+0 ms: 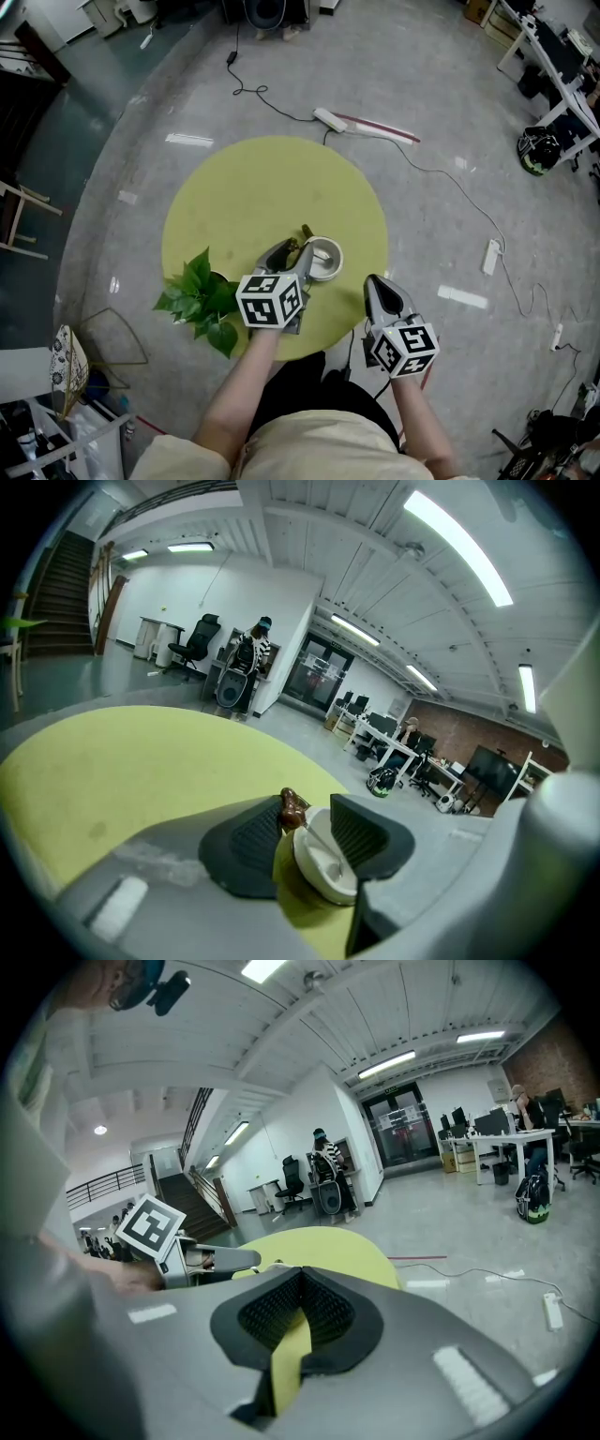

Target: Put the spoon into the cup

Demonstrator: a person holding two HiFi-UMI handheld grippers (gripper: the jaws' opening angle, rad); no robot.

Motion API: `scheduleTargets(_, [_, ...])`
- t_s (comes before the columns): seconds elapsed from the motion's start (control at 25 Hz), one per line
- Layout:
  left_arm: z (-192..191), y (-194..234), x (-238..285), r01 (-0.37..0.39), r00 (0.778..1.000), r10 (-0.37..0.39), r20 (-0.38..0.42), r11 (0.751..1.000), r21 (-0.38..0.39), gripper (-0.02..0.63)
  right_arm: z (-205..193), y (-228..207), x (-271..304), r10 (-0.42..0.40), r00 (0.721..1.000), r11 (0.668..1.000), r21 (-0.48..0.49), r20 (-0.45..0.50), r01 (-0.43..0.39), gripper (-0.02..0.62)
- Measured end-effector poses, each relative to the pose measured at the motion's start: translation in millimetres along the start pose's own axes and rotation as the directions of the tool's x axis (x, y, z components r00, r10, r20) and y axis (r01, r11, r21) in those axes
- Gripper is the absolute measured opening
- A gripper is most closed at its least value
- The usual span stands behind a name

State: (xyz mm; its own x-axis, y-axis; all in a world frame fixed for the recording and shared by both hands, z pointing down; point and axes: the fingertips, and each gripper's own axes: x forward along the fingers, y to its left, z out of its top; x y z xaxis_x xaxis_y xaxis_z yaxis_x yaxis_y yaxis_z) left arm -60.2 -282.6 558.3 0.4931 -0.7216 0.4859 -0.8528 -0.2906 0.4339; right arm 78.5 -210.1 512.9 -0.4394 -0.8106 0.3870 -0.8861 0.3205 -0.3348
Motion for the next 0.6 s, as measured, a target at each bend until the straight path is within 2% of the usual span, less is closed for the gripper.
scheduleTargets(0.36, [-3.8,14.0,-3.6,-0.052,0.999,0.052,0.005,0.997,-0.051,0.176,-1.3,-1.2,-2.2,-0.005,1.0,1.0,0.014,0.002,0.005,0.0])
scheduleTargets(0.6, [-12.2,19.9,-8.4,-0.051,0.999,0.051,0.001,0.995,-0.082,0.181,-3.2,2.0,-2.0,-0.007,1.0,1.0,0.014,0.008,0.007,0.0])
